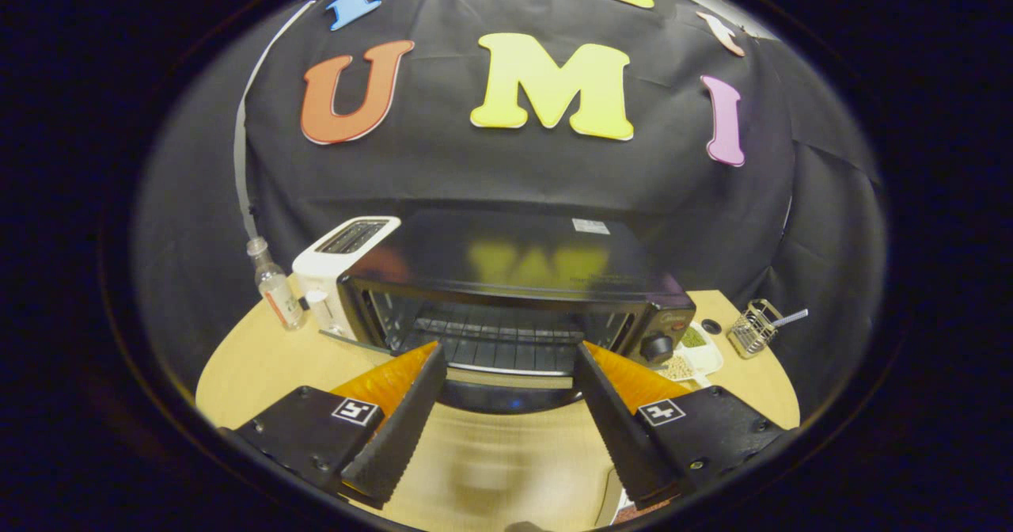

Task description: Open the toaster oven, put the food inside, and close the toaster oven door.

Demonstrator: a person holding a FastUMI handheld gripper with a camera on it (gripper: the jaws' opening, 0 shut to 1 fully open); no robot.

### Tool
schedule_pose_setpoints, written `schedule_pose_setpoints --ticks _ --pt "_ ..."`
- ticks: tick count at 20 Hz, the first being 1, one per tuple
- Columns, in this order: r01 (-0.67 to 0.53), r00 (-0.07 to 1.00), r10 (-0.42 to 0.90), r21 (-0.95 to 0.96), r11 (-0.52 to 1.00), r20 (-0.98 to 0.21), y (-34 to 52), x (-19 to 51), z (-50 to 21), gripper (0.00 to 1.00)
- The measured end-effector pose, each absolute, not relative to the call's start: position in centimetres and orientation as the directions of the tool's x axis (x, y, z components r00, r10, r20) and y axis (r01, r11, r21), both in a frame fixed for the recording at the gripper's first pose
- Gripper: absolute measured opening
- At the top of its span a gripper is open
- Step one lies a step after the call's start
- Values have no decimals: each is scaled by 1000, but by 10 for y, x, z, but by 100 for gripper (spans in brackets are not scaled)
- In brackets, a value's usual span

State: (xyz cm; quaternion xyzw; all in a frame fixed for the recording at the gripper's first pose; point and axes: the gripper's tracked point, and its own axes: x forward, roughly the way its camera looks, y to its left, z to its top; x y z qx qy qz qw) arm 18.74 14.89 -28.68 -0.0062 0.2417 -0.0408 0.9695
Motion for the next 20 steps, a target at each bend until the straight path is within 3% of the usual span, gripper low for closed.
schedule_pose_setpoints --ticks 13,20 --pt "5 701 -7 -5 1000 -714 163 107 -415 100" --pt "-7 693 -6 -15 1000 -721 163 108 -427 100"
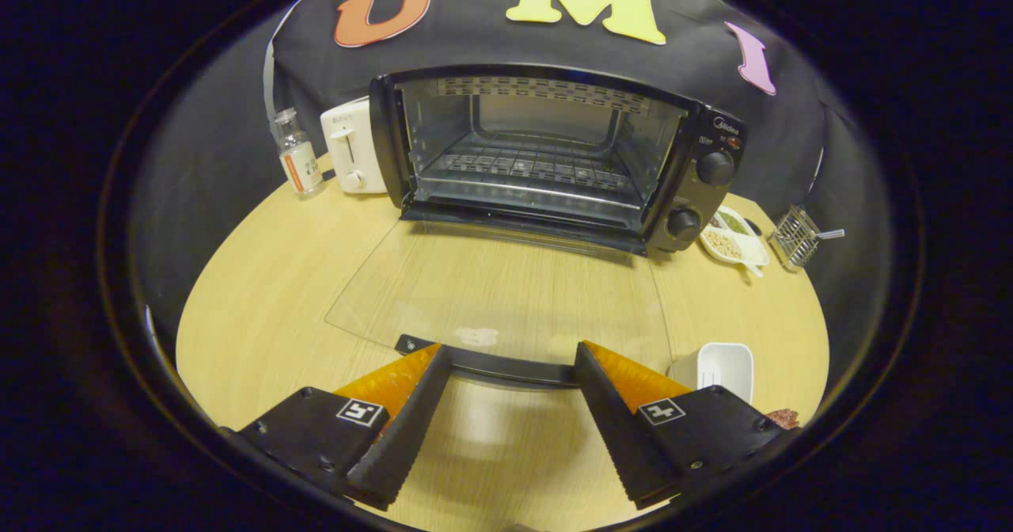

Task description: Open the toaster oven, put the food inside, and close the toaster oven door.

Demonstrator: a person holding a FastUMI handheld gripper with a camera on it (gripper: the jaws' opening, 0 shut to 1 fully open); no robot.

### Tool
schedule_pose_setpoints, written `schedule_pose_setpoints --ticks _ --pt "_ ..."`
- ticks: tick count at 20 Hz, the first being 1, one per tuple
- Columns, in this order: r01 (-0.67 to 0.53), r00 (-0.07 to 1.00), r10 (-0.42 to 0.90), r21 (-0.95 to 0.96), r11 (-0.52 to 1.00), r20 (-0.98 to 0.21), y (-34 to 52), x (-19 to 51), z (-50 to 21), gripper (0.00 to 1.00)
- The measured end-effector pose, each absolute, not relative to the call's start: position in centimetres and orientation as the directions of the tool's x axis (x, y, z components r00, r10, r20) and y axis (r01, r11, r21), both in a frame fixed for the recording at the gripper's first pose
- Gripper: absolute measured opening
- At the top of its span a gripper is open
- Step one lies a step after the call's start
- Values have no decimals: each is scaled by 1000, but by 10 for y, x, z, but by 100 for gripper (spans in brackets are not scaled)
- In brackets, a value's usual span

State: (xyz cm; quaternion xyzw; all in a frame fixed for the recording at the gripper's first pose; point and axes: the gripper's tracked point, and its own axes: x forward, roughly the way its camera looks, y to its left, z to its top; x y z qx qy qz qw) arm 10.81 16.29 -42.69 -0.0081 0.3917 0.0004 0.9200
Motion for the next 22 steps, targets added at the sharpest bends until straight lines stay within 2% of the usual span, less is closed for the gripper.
schedule_pose_setpoints --ticks 5,9,17,19,22 --pt "-43 672 3 -35 998 -740 162 106 -426 100" --pt "-34 704 29 6 999 -709 142 100 -399 100" --pt "5 803 -36 -54 999 -594 -18 67 -316 100" --pt "24 808 -54 -58 998 -586 -65 52 -312 100" --pt "16 773 -6 10 1000 -634 -108 24 -335 100"
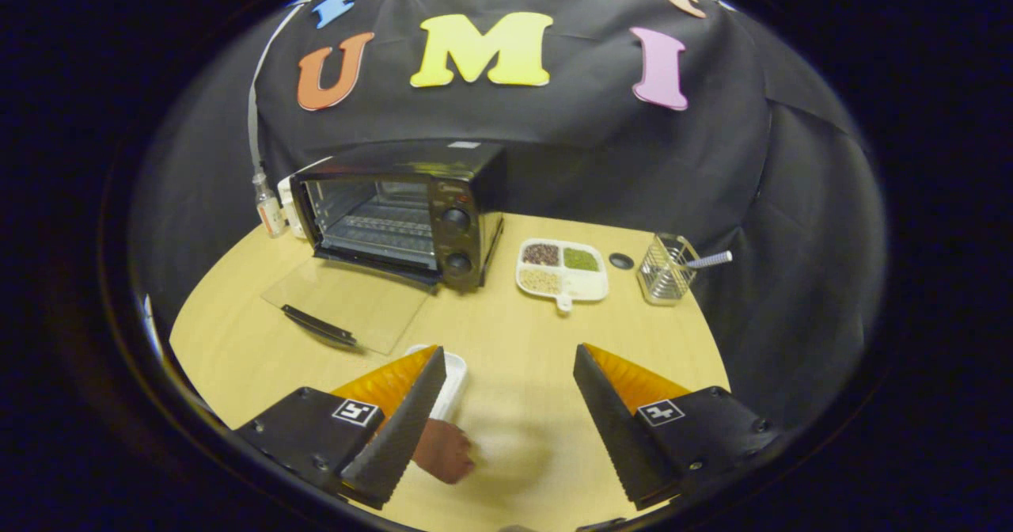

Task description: Open the toaster oven, put the food inside, and close the toaster oven door.

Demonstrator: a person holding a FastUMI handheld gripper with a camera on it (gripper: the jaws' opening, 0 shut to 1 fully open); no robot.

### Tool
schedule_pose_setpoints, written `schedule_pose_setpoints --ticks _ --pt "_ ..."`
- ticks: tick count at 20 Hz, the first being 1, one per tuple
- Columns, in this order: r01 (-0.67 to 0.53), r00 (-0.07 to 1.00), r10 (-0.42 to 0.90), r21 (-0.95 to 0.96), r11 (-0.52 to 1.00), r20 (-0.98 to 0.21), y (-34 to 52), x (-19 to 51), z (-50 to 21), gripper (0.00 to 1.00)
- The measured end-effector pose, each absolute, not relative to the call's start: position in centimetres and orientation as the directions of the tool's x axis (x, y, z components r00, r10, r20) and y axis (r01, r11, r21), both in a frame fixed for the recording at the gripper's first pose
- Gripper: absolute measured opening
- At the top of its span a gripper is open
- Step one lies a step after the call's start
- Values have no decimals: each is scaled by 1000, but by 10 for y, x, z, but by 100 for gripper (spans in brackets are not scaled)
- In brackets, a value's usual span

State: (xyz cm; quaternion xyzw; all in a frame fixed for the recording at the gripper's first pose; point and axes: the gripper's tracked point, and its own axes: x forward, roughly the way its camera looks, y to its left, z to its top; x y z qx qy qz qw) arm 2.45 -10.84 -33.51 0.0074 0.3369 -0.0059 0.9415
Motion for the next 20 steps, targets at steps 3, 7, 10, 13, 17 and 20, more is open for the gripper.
schedule_pose_setpoints --ticks 3,7,10,13,17,20 --pt "-17 703 149 193 981 -695 -105 1 -365 99" --pt "-93 607 402 441 893 -686 -63 -19 -386 89" --pt "-87 528 511 555 827 -679 -45 -29 -395 76" --pt "-58 479 578 633 772 -661 -38 -28 -399 54" --pt "4 449 624 700 714 -639 -40 -21 -401 24" --pt "2 456 622 699 715 -637 -47 -12 -390 17"
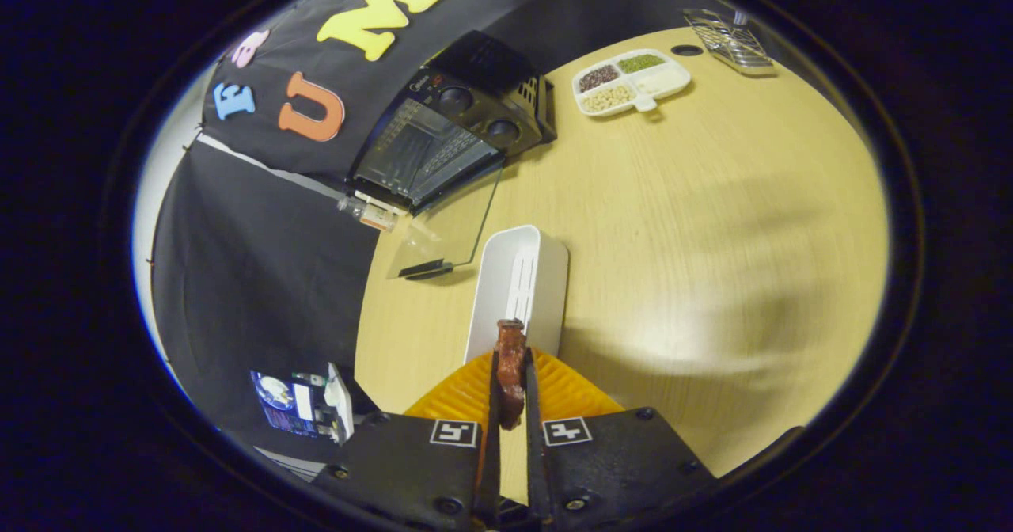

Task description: Open the toaster oven, put the food inside, and close the toaster oven door.

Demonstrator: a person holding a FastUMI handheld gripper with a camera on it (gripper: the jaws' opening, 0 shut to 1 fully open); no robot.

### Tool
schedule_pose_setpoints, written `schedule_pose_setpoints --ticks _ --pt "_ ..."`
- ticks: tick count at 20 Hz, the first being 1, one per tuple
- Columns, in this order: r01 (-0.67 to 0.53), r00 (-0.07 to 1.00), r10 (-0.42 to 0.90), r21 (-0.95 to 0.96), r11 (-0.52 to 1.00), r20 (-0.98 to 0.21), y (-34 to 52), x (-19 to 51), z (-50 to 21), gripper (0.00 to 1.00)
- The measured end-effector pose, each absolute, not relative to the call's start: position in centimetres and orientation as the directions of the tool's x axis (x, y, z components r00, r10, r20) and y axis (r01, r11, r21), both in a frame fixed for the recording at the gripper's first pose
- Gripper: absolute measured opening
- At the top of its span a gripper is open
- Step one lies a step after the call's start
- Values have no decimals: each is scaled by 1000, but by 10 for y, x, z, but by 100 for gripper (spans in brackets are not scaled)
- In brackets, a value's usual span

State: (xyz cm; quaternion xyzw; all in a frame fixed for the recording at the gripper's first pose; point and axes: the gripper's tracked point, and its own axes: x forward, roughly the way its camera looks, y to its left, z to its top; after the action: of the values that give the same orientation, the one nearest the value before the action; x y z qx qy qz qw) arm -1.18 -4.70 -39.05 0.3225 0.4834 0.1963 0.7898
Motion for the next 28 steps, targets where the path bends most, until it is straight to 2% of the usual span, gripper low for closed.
schedule_pose_setpoints --ticks 5,11,14,21,24,28 --pt "2 552 577 692 722 -602 -45 13 -340 14" --pt "38 665 553 763 646 -501 19 53 -295 14" --pt "95 725 514 807 583 -457 61 82 -296 14" --pt "197 859 403 931 308 -315 150 163 -313 14" --pt "236 866 377 933 273 -329 172 190 -332 14" --pt "305 903 245 929 212 -352 172 246 -352 14"
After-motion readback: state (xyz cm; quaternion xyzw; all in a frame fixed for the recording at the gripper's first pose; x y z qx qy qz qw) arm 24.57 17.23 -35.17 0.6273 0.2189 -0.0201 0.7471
